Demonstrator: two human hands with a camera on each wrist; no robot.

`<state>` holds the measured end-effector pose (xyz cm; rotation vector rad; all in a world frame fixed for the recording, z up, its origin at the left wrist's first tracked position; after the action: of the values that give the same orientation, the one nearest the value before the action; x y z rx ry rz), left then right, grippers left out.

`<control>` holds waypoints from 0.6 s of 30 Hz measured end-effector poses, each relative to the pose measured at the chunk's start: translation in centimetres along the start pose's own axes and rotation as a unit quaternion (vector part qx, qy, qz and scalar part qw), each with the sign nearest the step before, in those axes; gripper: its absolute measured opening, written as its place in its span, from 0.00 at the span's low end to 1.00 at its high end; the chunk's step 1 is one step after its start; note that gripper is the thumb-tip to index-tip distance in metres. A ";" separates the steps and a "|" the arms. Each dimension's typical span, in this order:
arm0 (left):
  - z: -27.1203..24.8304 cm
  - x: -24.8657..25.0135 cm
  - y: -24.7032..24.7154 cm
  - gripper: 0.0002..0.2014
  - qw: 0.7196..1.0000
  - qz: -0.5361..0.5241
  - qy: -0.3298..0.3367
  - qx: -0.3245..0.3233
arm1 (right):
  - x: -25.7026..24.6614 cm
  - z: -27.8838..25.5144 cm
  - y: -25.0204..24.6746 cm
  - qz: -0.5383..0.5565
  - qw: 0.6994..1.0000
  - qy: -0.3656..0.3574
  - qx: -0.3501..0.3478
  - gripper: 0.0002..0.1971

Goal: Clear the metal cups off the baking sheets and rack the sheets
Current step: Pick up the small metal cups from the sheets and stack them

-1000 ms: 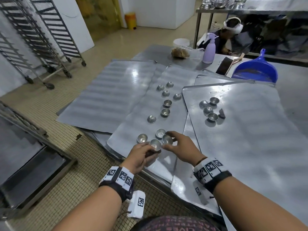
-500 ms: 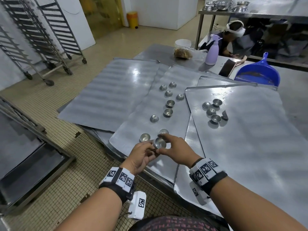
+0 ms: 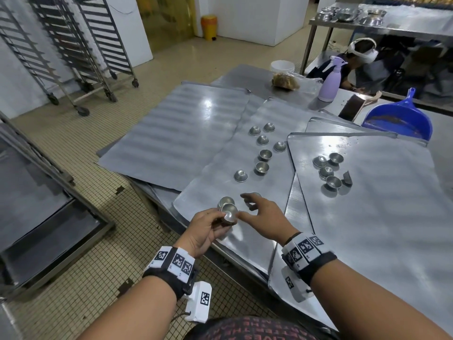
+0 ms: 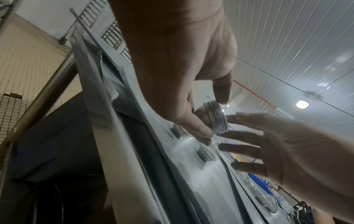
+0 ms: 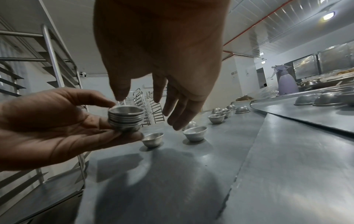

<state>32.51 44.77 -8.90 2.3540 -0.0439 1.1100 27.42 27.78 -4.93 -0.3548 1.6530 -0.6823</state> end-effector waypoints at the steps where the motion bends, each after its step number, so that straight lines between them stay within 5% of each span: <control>1: 0.0 0.1 -0.3 0.11 1.000 0.000 -0.002 0.004 | 0.4 0.4 -0.5 -0.014 1.000 0.010 0.024 0.27; 5: 0.2 0.5 -1.2 0.11 1.000 0.000 -0.007 0.017 | 2.2 2.5 -2.0 -0.098 0.992 0.044 0.070 0.23; 12: 0.7 1.4 -1.5 0.13 1.000 0.012 -0.005 0.006 | 4.9 4.9 -0.9 -0.200 0.977 0.072 -0.026 0.30; 18: 1.3 1.6 -1.4 0.14 1.000 0.013 -0.015 0.002 | 5.0 5.4 -0.2 -0.223 0.971 0.076 -0.042 0.33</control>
<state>34.84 45.72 -9.02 2.3802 -0.0840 1.0876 31.61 23.43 -9.11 -0.7667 1.7671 -0.9941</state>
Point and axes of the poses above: each hand's wrist, its own z-axis towards the middle knuckle, its own y-axis out of the palm, x = y × z, the point moved 6 cm from there along z, towards the middle knuckle, and after that the axes turned 1 degree about -y, right-handed, at the moved point
